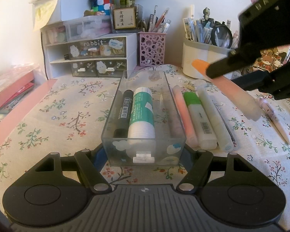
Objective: Organize stationery
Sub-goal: 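Lower the orange highlighter into the clear box and open the right gripper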
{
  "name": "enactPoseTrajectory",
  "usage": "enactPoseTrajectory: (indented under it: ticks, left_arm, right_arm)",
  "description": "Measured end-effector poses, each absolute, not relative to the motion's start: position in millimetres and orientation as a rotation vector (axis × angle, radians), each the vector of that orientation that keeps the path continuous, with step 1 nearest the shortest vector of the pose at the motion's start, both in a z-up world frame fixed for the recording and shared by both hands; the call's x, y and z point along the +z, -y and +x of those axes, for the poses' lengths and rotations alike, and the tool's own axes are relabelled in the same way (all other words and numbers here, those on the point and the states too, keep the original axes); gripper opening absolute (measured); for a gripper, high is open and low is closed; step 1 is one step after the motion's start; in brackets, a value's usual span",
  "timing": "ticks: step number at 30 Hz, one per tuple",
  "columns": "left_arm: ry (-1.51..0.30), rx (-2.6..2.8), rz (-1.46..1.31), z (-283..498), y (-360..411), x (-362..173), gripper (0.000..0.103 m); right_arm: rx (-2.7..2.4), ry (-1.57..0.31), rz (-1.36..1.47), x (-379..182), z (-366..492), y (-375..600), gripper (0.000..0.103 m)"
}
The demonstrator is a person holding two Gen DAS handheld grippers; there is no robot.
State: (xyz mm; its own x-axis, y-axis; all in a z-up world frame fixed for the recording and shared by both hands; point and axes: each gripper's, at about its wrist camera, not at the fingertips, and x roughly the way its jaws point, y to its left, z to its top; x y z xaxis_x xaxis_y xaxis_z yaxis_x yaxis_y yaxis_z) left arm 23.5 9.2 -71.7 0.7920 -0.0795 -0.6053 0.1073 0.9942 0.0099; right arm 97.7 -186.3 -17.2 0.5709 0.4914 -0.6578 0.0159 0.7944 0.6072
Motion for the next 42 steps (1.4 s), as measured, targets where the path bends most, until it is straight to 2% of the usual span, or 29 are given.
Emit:
enactPoseTrajectory:
  ticks: [28,36,42]
  left_arm:
    - [-0.652,-0.113,0.05,24,-10,-71,0.072]
    - [-0.654,-0.117,0.052,25,-10,-72,0.072]
    - [-0.654,-0.117,0.052,26,-10,-72,0.072]
  right_arm:
    - [0.357,-1.003,0.616,-24,123,139,0.015]
    - [0.323,-1.027,0.535,-30,131,125,0.016]
    - [0.327,-0.984,0.578,-26,124,144,0.016]
